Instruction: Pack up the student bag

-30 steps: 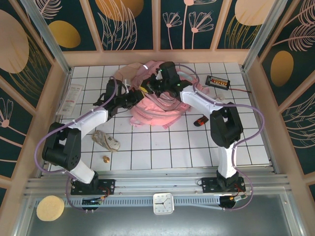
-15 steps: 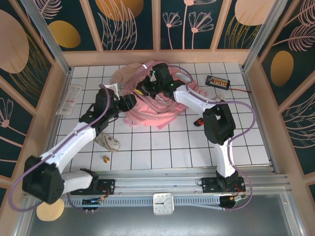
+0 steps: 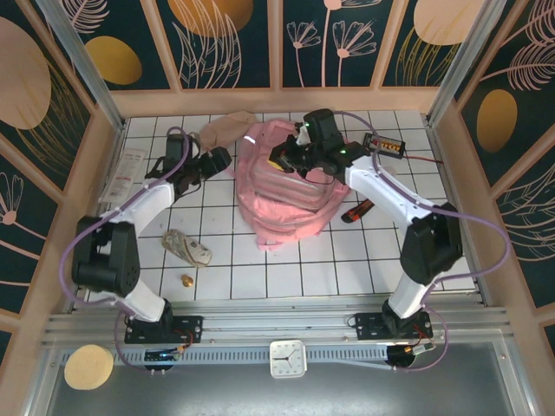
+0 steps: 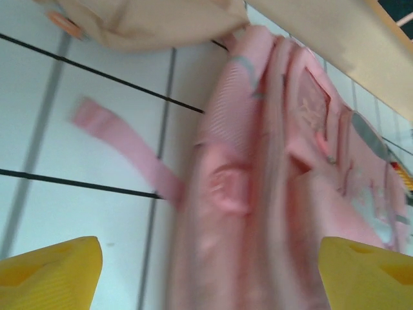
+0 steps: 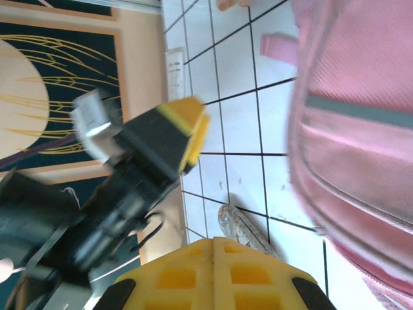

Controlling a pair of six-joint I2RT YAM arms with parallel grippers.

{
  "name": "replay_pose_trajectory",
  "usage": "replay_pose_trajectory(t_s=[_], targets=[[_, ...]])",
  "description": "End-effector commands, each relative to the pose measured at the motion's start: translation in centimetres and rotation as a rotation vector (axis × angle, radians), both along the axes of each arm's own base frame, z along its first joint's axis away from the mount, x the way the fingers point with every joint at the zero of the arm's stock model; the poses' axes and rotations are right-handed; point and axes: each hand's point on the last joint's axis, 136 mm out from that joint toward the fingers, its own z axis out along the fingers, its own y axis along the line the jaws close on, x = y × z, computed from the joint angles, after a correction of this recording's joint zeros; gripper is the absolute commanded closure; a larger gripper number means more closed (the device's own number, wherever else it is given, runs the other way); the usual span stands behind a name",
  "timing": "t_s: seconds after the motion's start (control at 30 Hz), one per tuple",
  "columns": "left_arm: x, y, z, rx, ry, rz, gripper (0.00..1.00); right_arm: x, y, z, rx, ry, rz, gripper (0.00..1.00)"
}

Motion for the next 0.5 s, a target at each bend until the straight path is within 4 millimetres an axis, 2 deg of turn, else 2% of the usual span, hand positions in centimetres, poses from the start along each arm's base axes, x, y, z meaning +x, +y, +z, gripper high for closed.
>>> replay_pose_trajectory(t_s=[0.0, 0.07, 0.13, 0.23, 0.33, 0.4, 0.47], targets=[[1.4, -3.6, 0.1, -0.238, 0.040, -0.072, 0.19, -1.5, -0.8, 0.9, 0.002, -0.032, 0.018, 1.00], [1.3, -4.9, -1.3, -0.321, 0.088, -0.101, 0.29, -1.9, -1.1, 0.7, -0.001, -0.026, 0.019, 1.00], [0.9, -5.1, -2.5, -0.335, 0.119, -0.096, 0.30, -2.4, -0.8, 0.4, 0.003, -0.022, 0.036, 1.00], [0.2, -4.6, -2.1, -0.305, 0.086, -0.099, 0.30, -3.1, 0.3, -1.4, -0.052, -0.022, 0.126, 1.00], [-0.8, -4.0, -0.9, -0.183, 0.059, -0.158, 0.29, -3.6, 0.6, -4.3, -0.194, -0.020, 0.225, 0.67], [-1.8, -3.2, 0.1, -0.077, 0.040, -0.195, 0.29, -3.5, 0.4, -6.0, -0.318, -0.082, 0.291, 0.56], [-2.7, -2.8, 0.2, -0.013, 0.049, -0.237, 0.29, -3.3, -0.1, -7.5, -0.466, -0.199, 0.376, 0.52]])
